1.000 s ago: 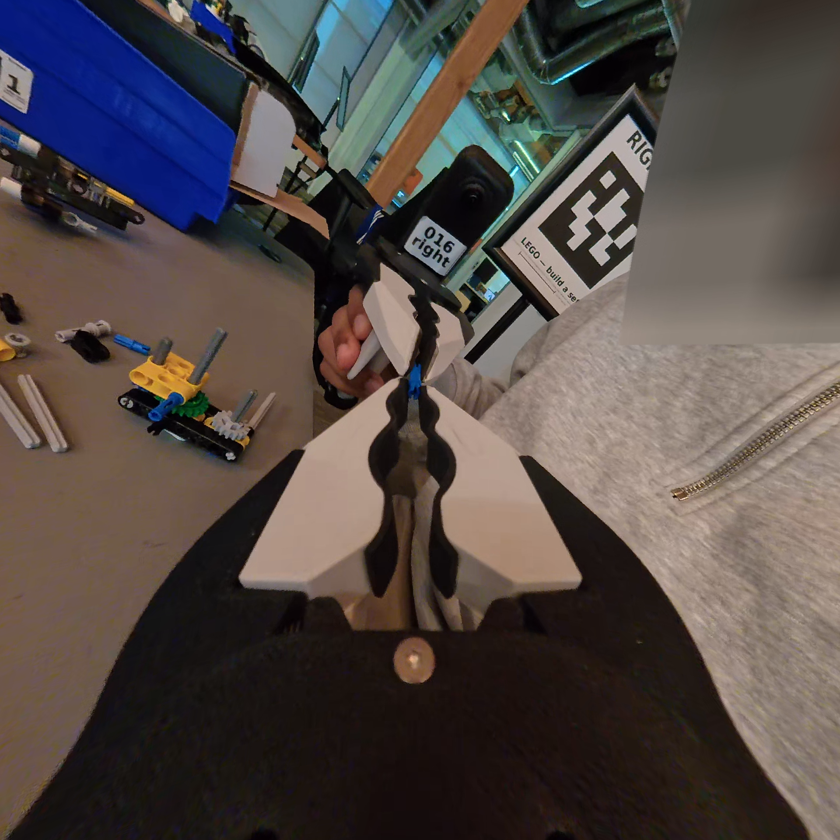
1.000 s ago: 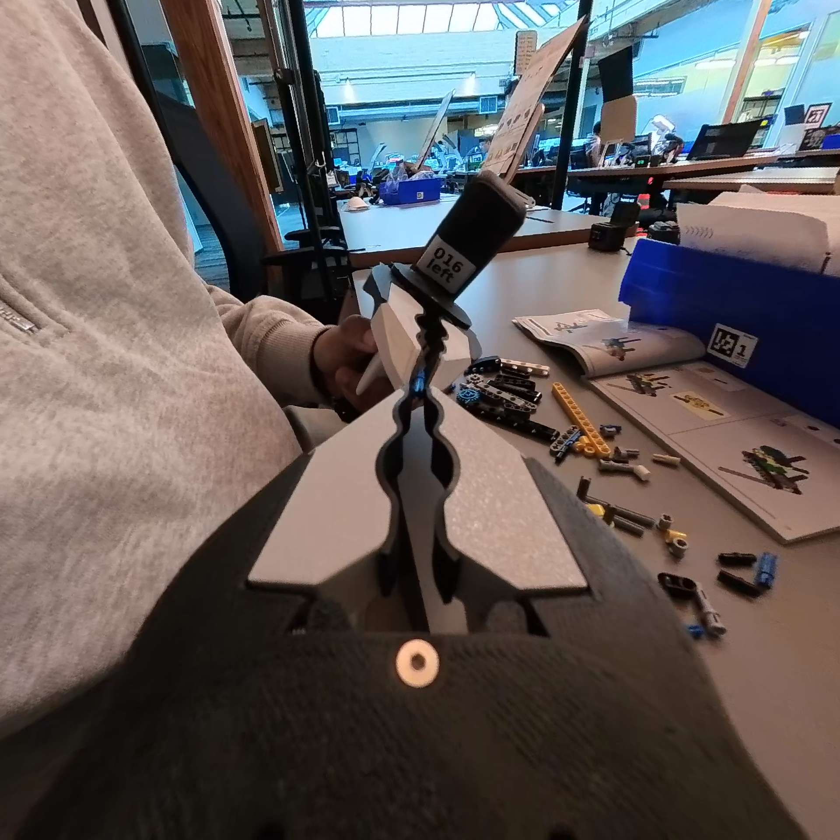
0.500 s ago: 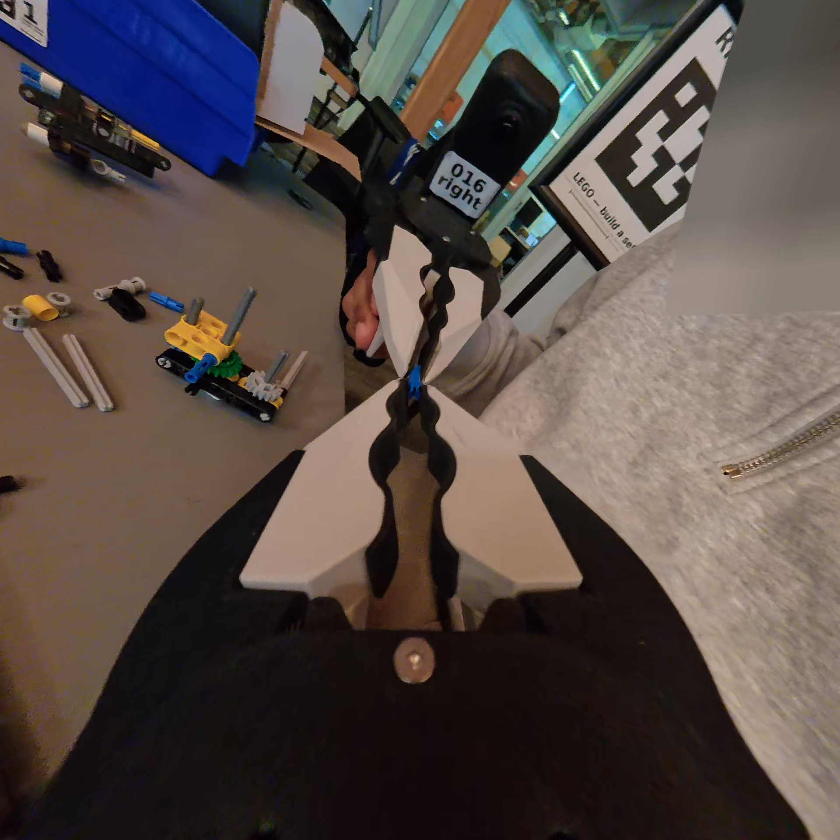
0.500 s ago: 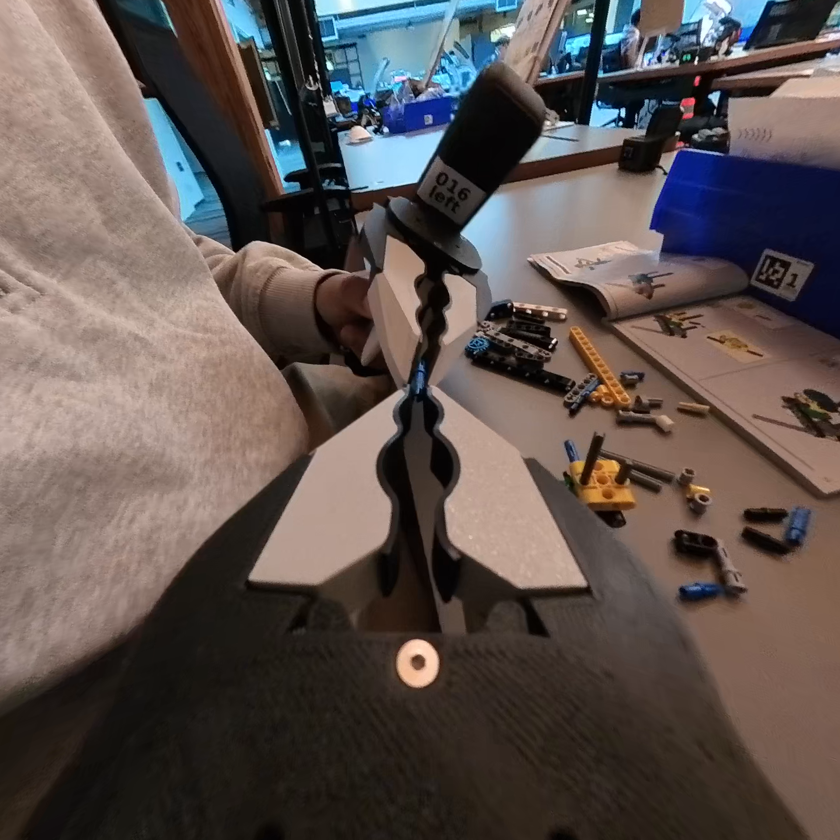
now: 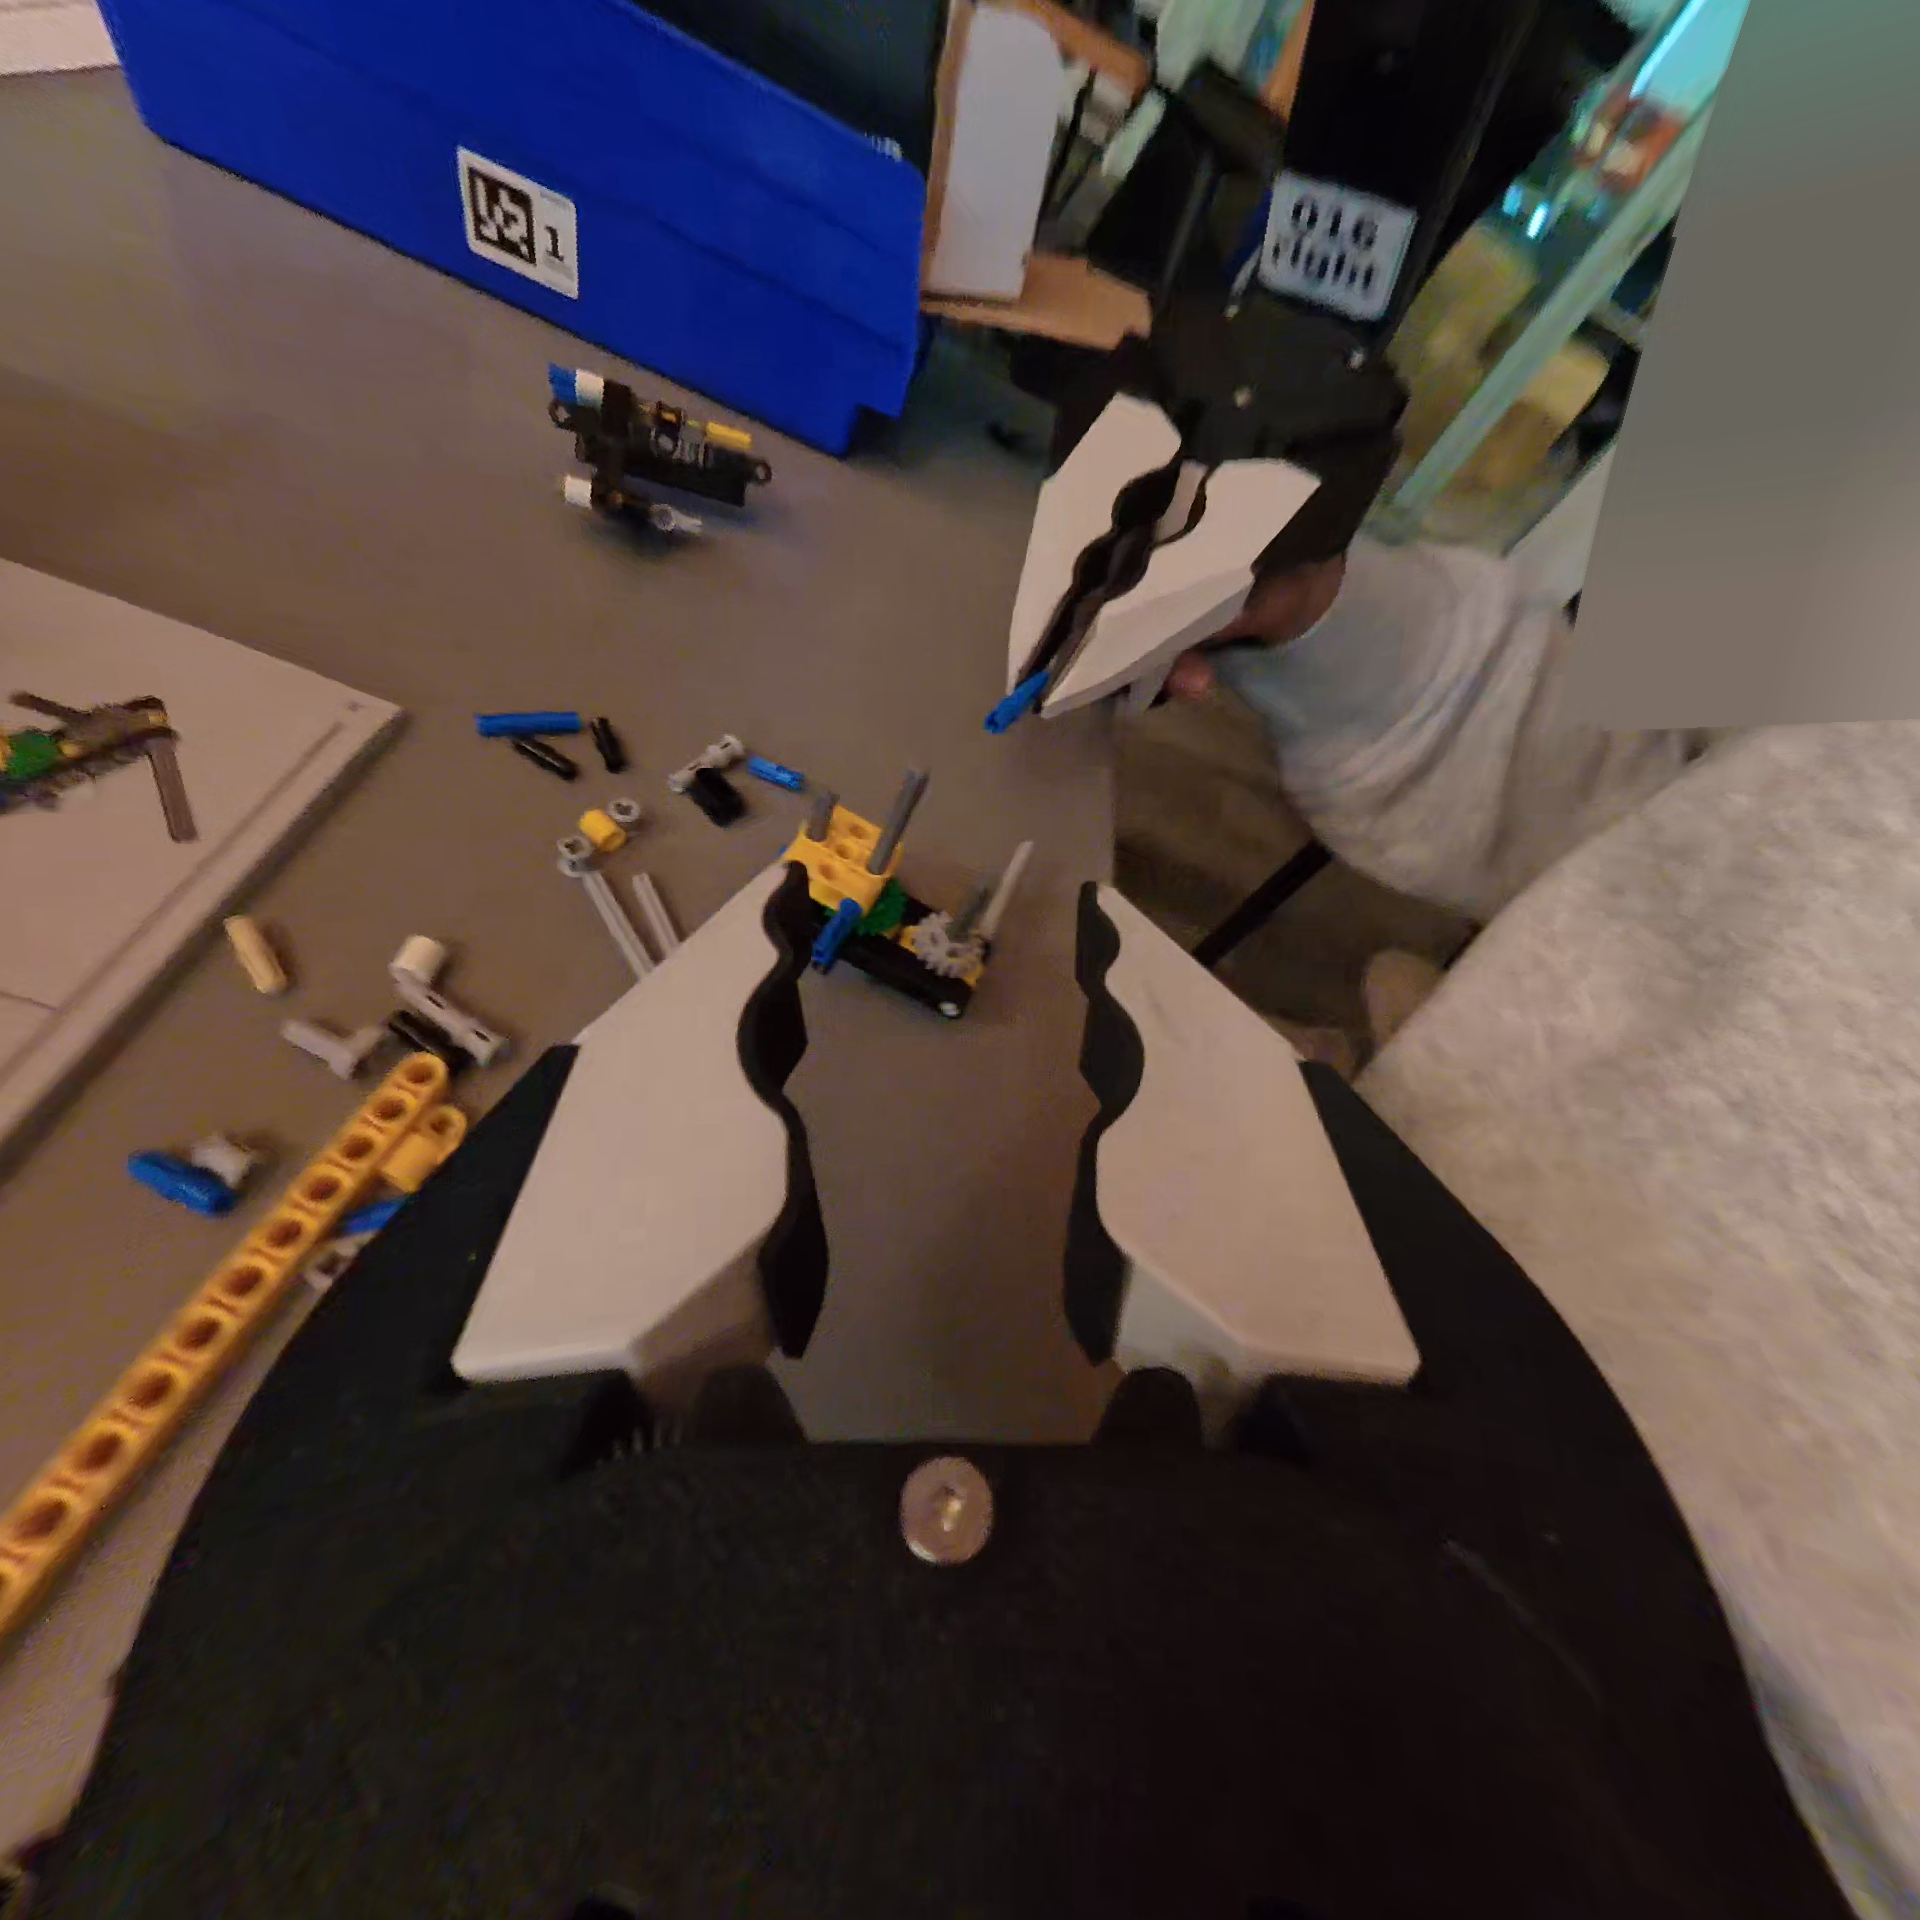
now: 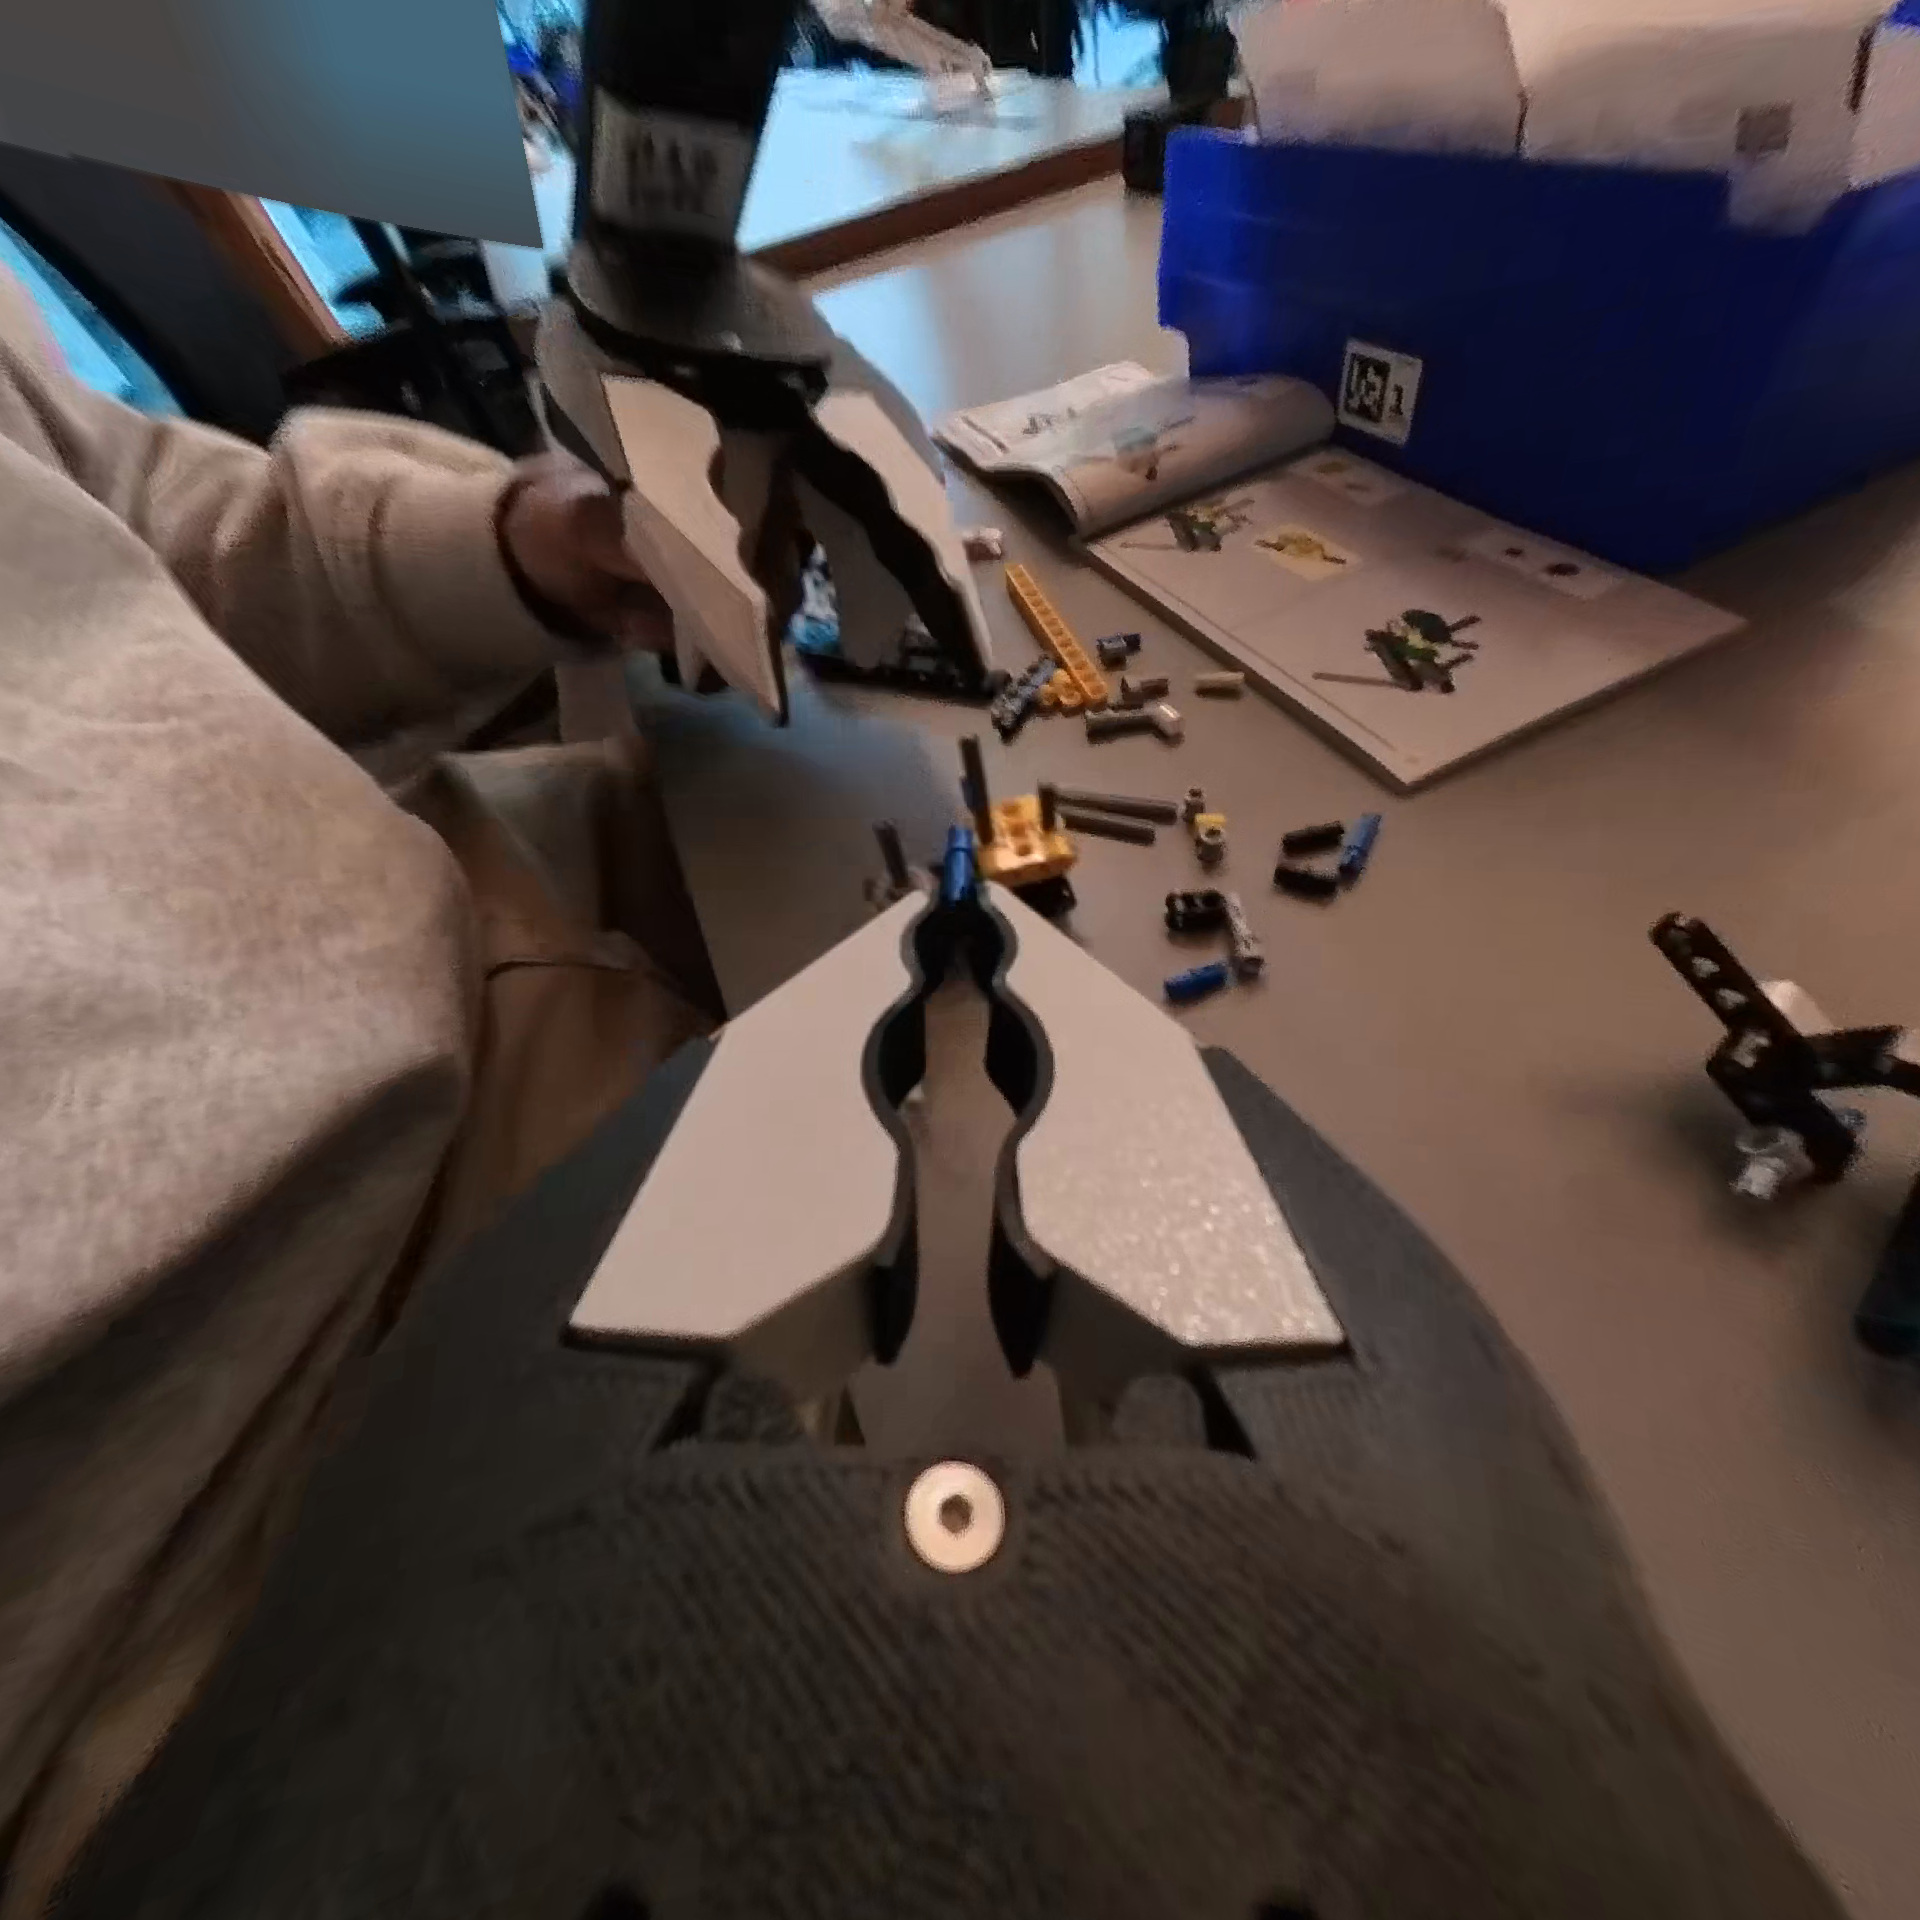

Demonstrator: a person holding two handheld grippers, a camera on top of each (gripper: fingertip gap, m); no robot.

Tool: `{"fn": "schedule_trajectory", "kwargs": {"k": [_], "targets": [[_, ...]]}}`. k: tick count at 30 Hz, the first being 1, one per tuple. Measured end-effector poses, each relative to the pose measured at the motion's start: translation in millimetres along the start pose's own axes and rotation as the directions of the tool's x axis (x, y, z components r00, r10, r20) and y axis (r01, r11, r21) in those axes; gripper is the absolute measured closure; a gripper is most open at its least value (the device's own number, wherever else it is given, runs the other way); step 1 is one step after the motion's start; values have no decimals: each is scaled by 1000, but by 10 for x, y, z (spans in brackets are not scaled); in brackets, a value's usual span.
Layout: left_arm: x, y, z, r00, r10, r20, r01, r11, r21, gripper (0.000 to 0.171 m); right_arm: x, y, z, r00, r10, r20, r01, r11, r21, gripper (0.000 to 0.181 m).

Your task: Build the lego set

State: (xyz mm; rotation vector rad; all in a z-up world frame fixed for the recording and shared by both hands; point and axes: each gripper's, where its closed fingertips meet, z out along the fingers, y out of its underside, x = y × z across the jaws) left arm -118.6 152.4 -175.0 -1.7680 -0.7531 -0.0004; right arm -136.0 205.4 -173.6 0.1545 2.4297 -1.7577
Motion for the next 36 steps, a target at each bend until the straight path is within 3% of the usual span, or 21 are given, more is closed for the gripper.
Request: {"fn": "schedule_trajectory", "kwargs": {"k": [6,20,28,36], "targets": [[-165,81,285,994,102,-25,-105,969,-223,120,149,204,149,997,-68,-28,62,981,-186,179],[-187,87,294,995,1,-102,-29,961,-274,123,256,202,255,991,-101,87,118,971,-210,178],[-247,114,294,995,3,-99,-32,955,-294,124,246,212,278,989,-109,97,128,967,-218,178],[-305,184,393,994,56,-92,-84,935,-343,136,264,231,294,990,-106,93,125,964,-235,178]]}}
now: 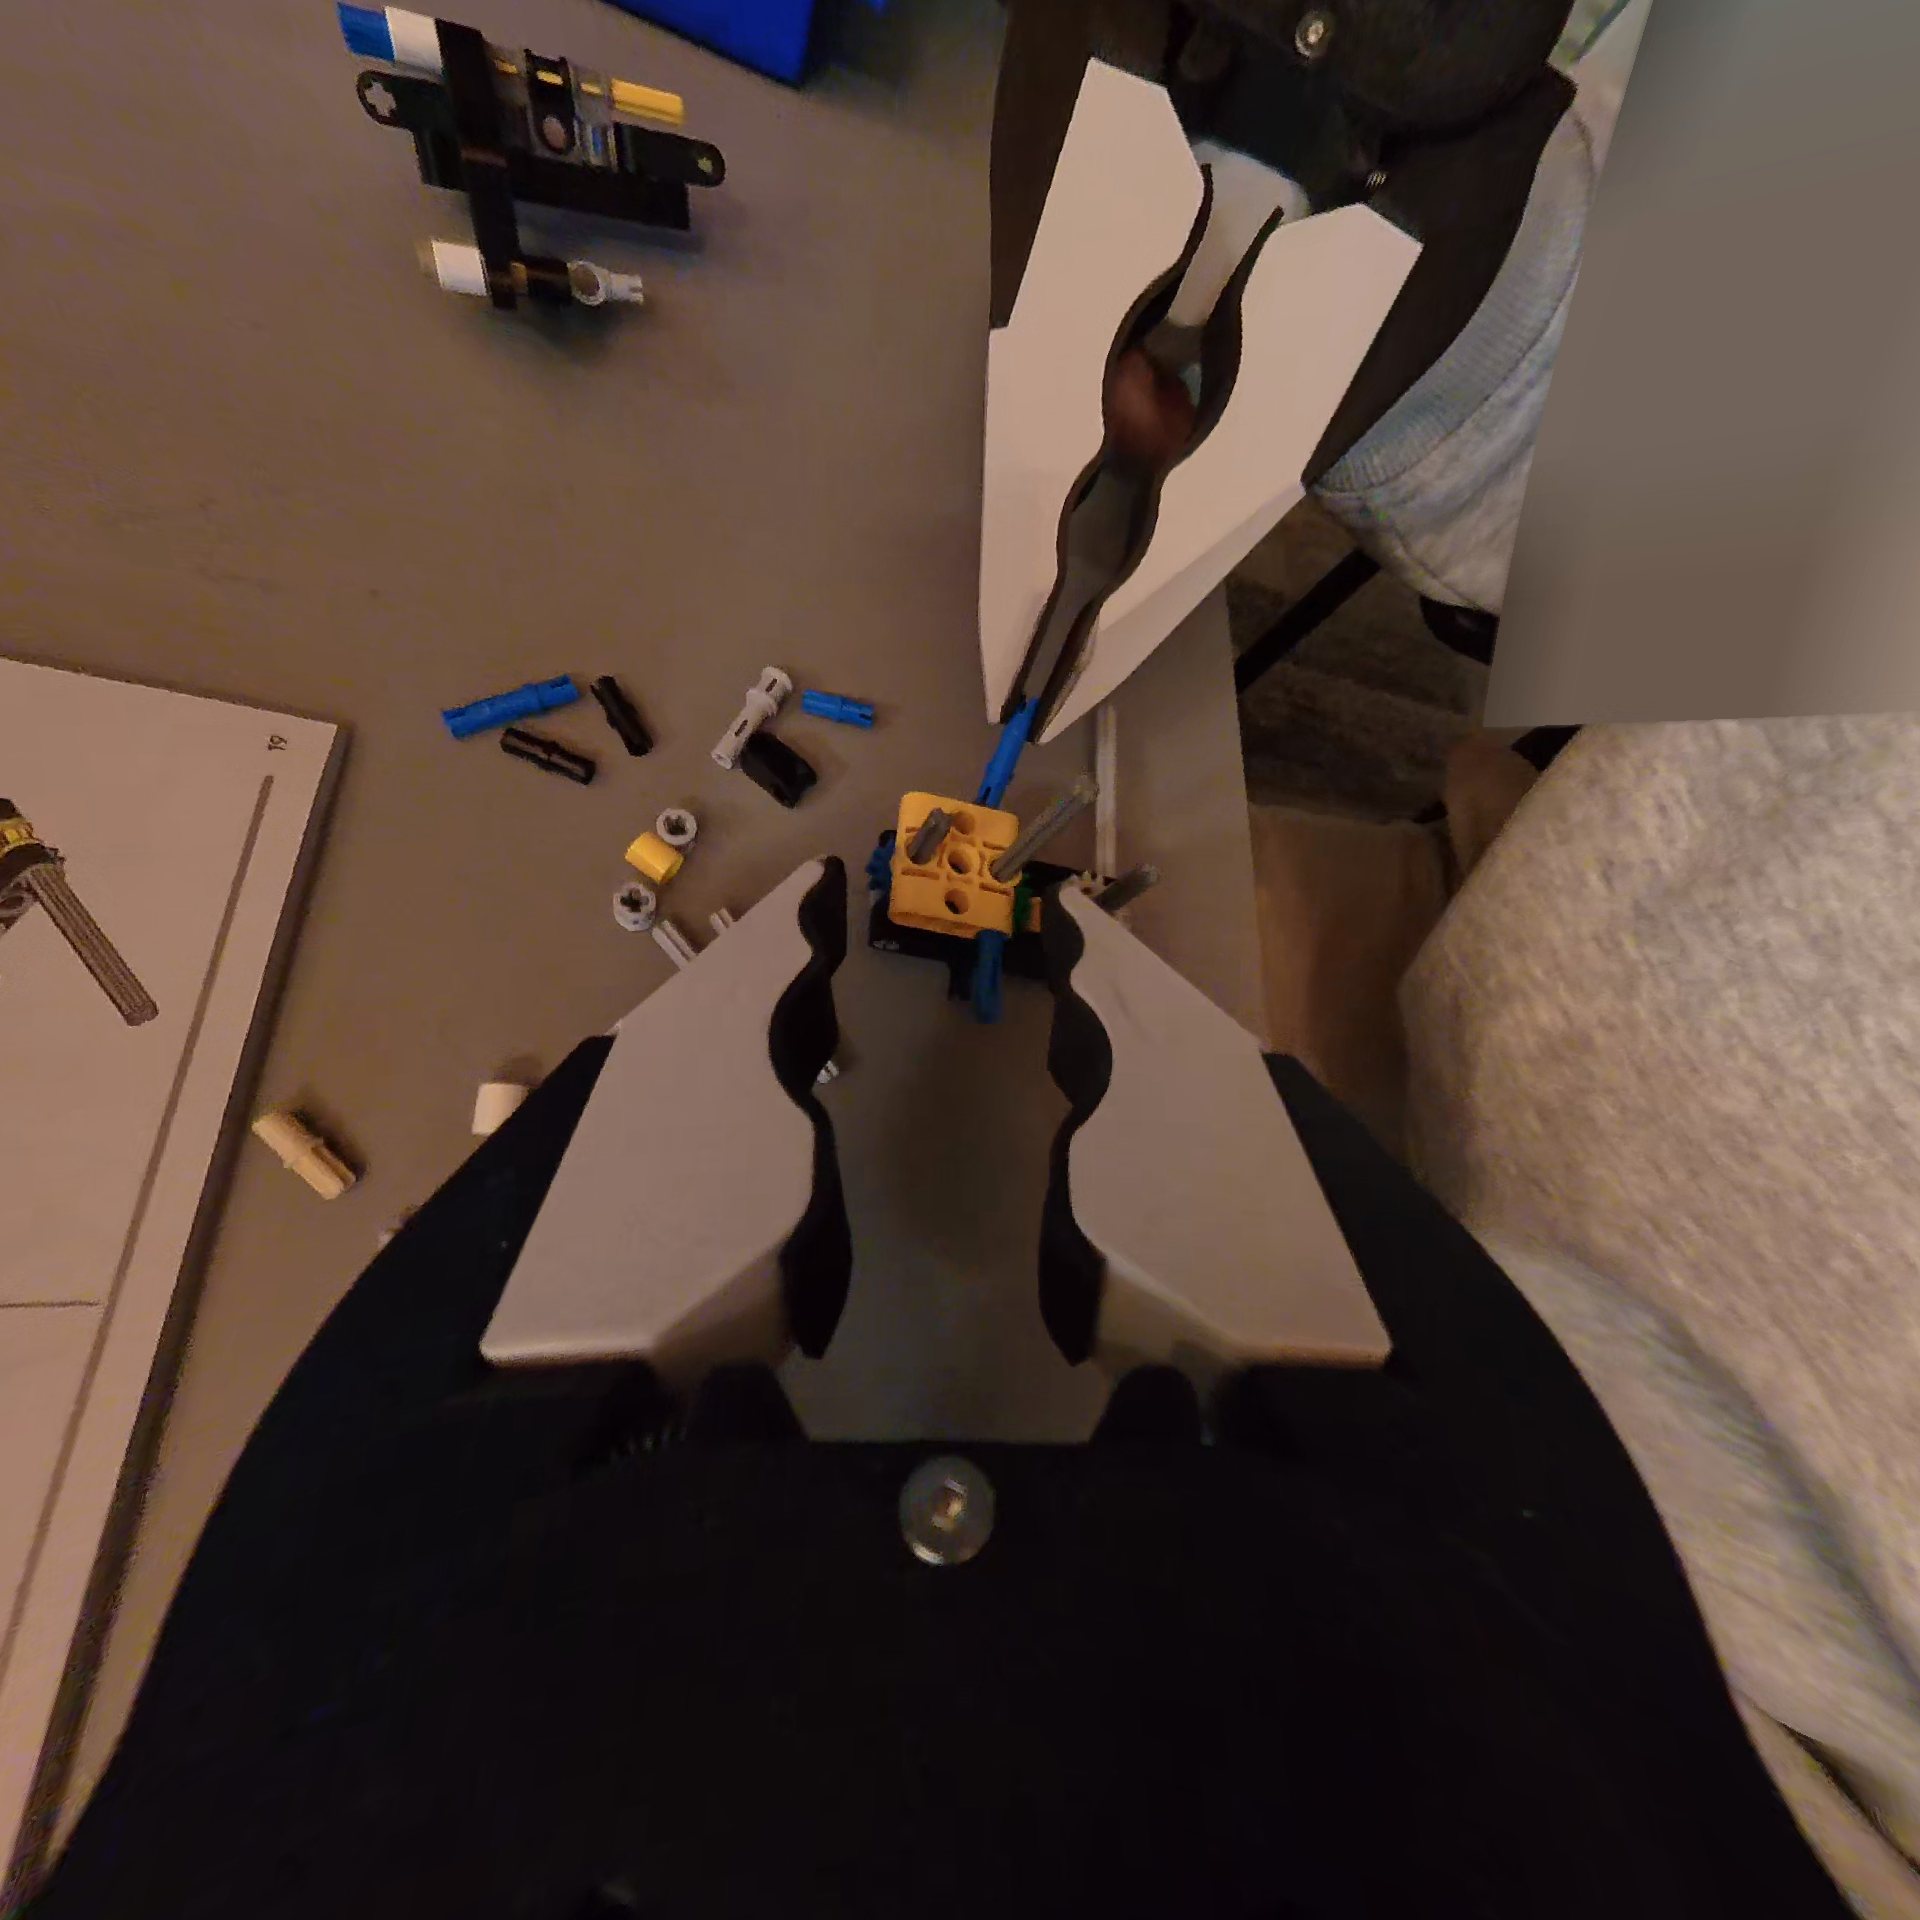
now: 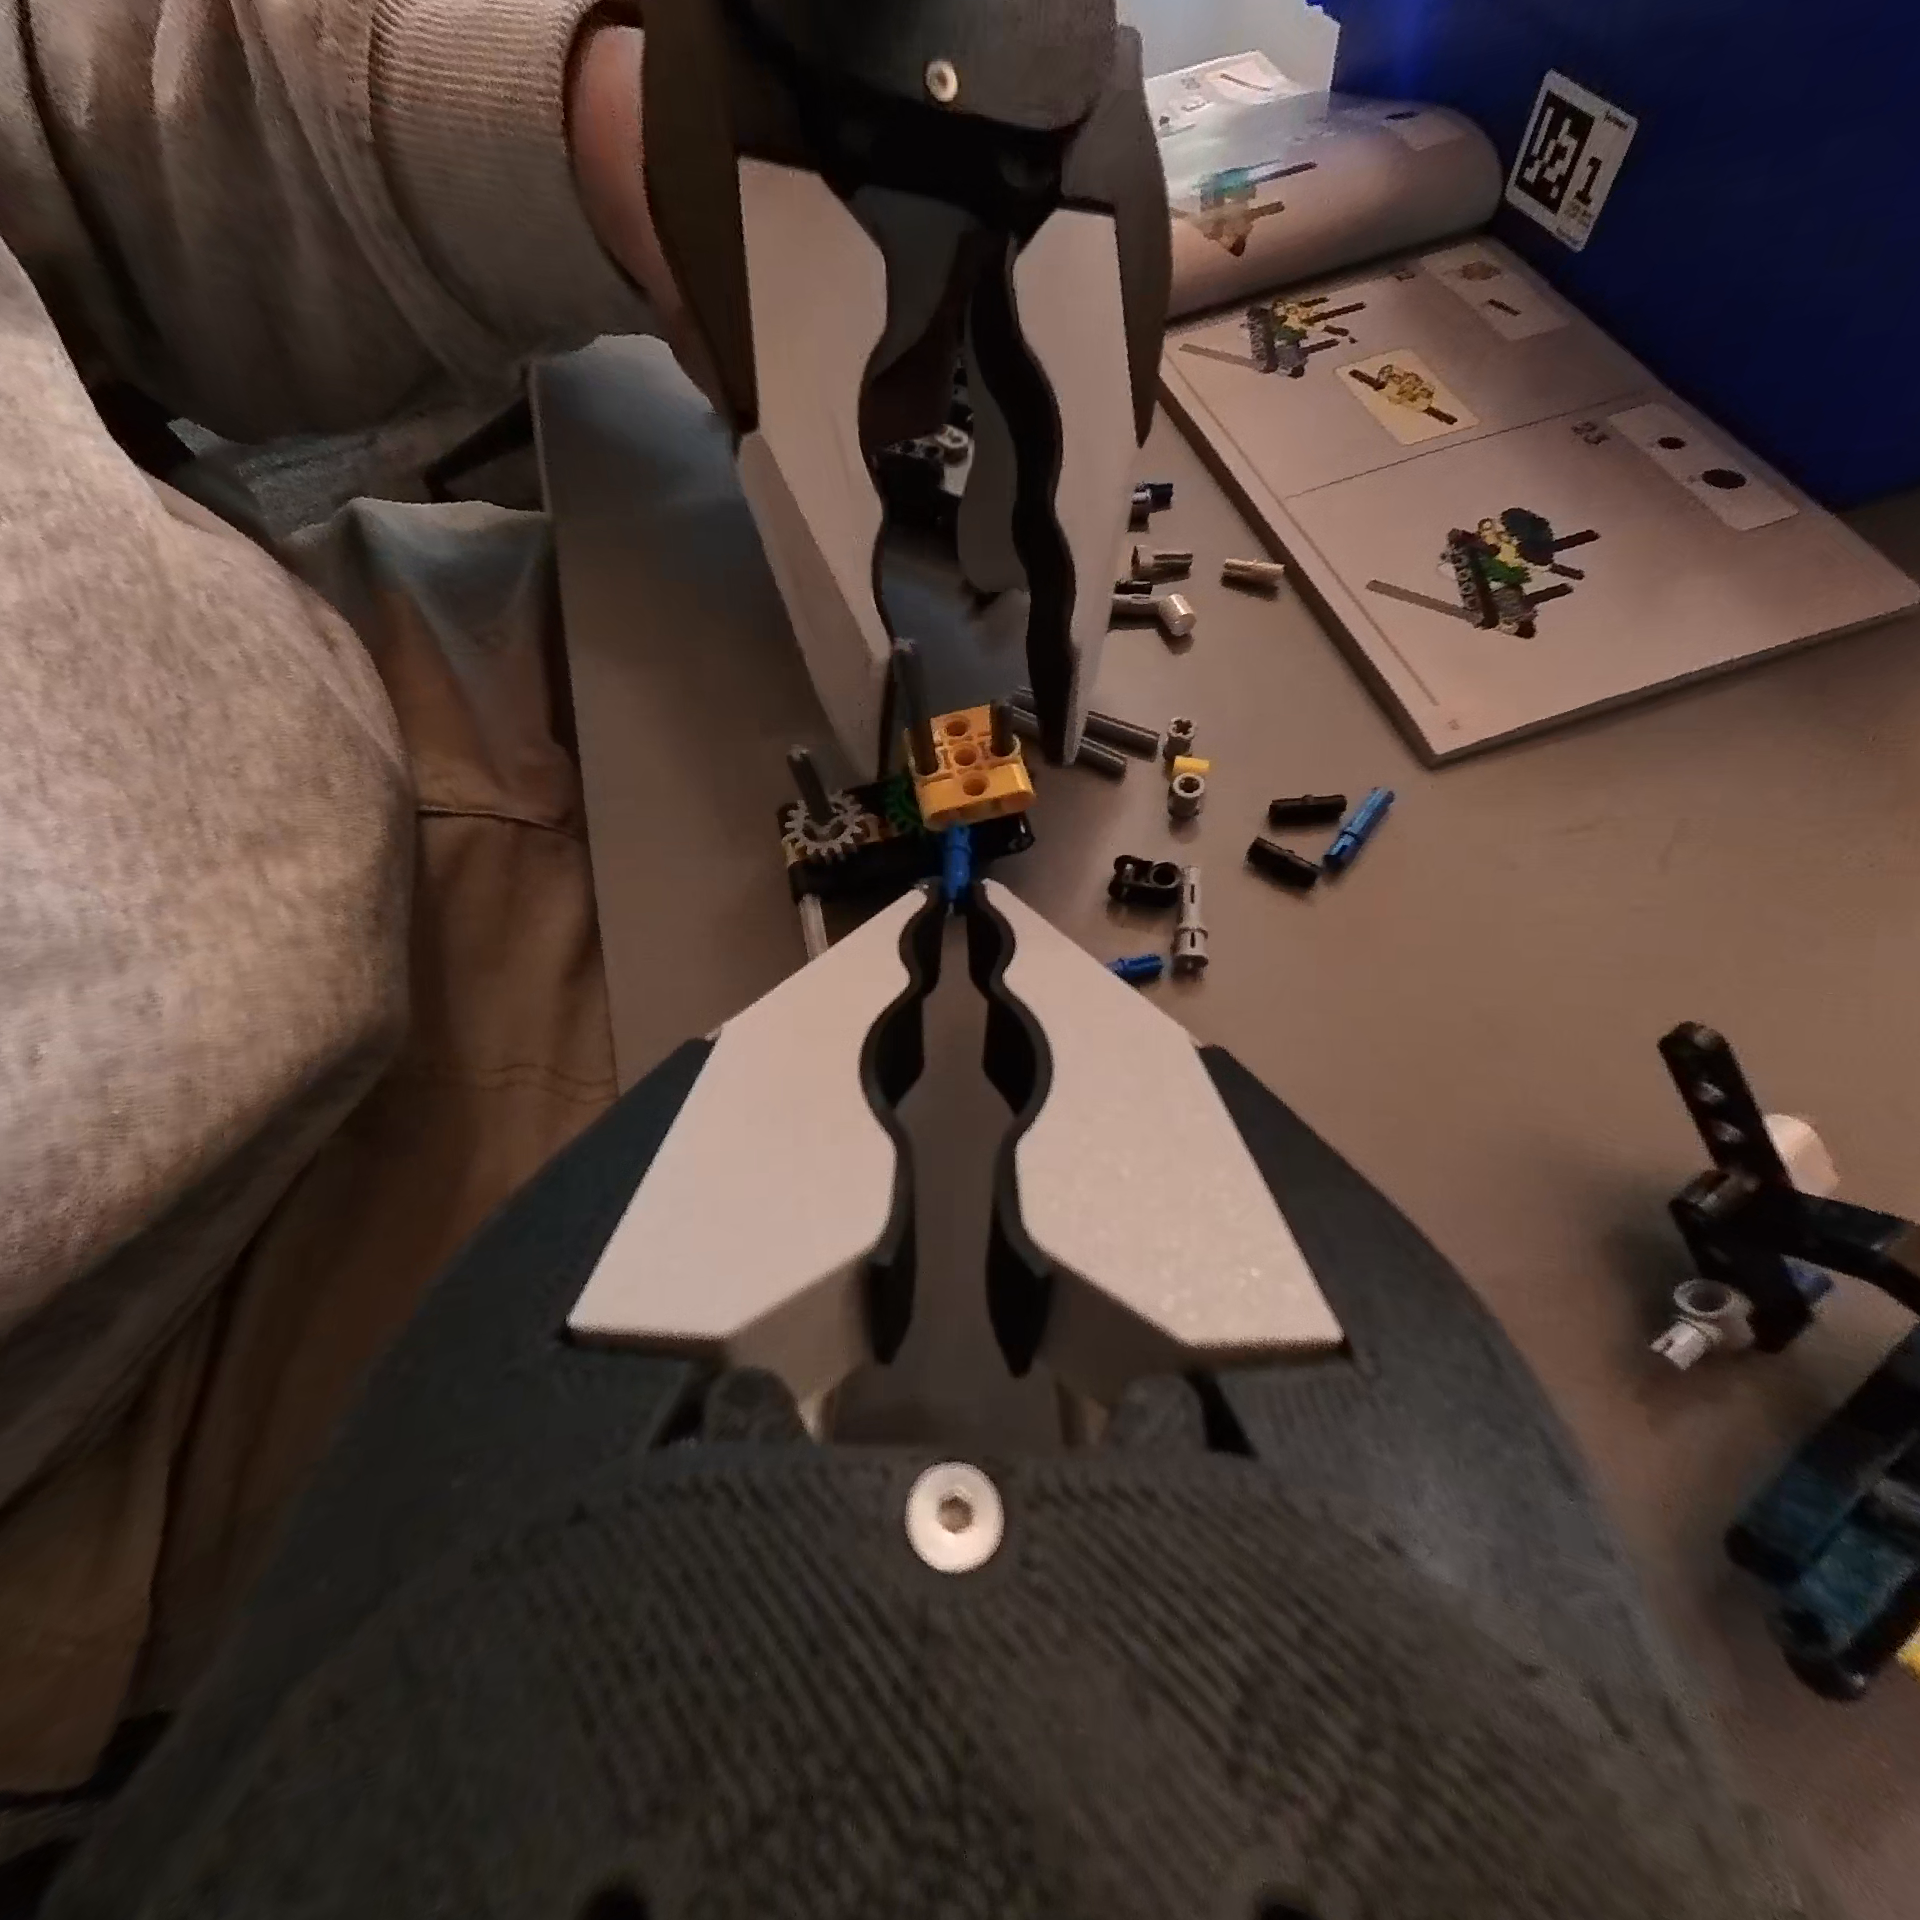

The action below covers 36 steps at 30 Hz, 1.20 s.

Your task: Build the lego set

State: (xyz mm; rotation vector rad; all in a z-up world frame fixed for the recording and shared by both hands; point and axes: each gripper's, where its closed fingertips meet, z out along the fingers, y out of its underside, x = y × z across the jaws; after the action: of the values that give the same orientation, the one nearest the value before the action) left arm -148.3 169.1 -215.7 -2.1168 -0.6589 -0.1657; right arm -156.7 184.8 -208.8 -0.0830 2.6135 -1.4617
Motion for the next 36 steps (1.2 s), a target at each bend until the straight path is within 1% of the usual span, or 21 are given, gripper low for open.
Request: {"fn": "schedule_trajectory", "kwargs": {"k": [4,8,17,22,31,34,36], "targets": [[-3,12,26,1000,26,11,-26,1000,-15,144,-19,-22,9,1000,-4,7,4,1000,8,179],[8,23,17,999,35,-3,-35,999,-20,144,-43,-30,22,1000,-10,17,10,1000,7,178],[99,68,2,994,65,-90,-68,997,-26,147,-148,-15,21,996,-59,62,59,998,0,178],[108,102,-5,993,68,-91,-72,997,-40,150,-173,-38,15,993,-105,48,105,994,15,178],[100,114,-6,996,52,-68,-56,997,-62,149,-153,23,28,993,-115,7,115,993,-27,178],[120,72,-2,995,66,-74,-69,996,-50,139,-154,33,23,994,-113,5,114,993,-31,178],[127,38,5,994,76,-75,-79,996,-35,139,-152,49,23,993,-115,3,115,993,-40,178]]}}
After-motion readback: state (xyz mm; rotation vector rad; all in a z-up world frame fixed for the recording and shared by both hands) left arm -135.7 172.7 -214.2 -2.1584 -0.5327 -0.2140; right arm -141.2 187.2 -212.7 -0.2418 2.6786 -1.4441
